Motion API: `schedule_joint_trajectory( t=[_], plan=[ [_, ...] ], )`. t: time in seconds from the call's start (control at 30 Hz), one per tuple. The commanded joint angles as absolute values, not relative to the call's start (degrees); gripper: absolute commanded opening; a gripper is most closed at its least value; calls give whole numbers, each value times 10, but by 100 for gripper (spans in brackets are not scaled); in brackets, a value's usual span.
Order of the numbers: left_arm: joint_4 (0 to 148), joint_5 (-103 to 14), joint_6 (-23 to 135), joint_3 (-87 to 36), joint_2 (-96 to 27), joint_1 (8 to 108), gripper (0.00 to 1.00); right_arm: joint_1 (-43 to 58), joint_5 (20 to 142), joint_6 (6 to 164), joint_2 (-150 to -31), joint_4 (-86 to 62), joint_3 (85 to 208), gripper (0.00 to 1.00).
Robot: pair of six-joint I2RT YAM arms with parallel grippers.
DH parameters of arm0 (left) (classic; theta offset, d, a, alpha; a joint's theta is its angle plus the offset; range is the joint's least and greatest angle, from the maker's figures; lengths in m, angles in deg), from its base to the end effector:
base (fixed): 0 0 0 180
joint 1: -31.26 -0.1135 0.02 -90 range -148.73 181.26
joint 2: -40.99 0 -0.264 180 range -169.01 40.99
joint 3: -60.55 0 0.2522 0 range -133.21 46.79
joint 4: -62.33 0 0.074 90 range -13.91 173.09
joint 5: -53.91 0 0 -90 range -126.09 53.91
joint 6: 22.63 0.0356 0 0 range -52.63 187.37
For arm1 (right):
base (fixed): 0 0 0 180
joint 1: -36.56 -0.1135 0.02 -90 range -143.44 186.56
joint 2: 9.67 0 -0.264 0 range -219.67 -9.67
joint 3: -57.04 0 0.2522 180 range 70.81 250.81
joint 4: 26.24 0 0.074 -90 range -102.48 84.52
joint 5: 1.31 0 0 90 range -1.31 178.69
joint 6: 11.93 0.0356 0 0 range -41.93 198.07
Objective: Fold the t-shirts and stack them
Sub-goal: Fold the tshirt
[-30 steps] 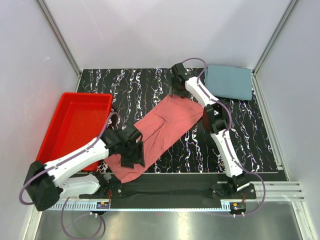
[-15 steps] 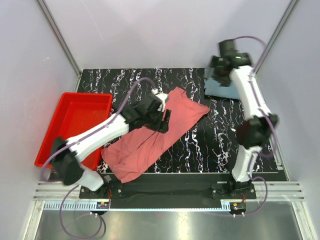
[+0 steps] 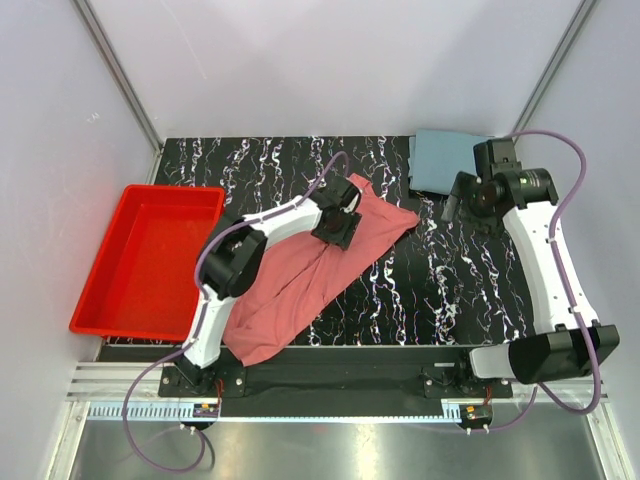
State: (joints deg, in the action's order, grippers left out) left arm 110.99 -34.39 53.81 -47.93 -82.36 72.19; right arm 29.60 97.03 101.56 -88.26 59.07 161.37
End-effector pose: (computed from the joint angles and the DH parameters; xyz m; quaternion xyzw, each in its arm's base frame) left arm 0.3465 -0.2991 0.1712 0.2270 0.9465 -0.0920 0.2101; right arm 0.2491 0.0252 0.3876 0.1572 0.9497 0.0010 0.2710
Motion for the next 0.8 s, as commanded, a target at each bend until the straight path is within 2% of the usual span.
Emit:
schedule_joint_trajectory(
  t=[0.0,0.2,0.37,0.53,0.67,0.77],
  plan=[
    [1117,-328,522,-555,-869,718,63,294,977,1006,-843,601,1580,79],
    [1128,-391,424,-664,-957,649,62,294,948,1018,-822,584,1530,79],
    [1054,-491,336,-771,-1032,590,61,294,866,1055,-824,556,1478,79],
    [948,-542,197,-884,-1083,554,61,294,822,1074,-817,547,1451,81],
    [902,-557,146,-880,-1041,553,63,294,772,1080,-819,522,1418,82],
    [947,-554,188,-856,-967,559,66,292,673,1084,-829,463,1373,82]
  ],
)
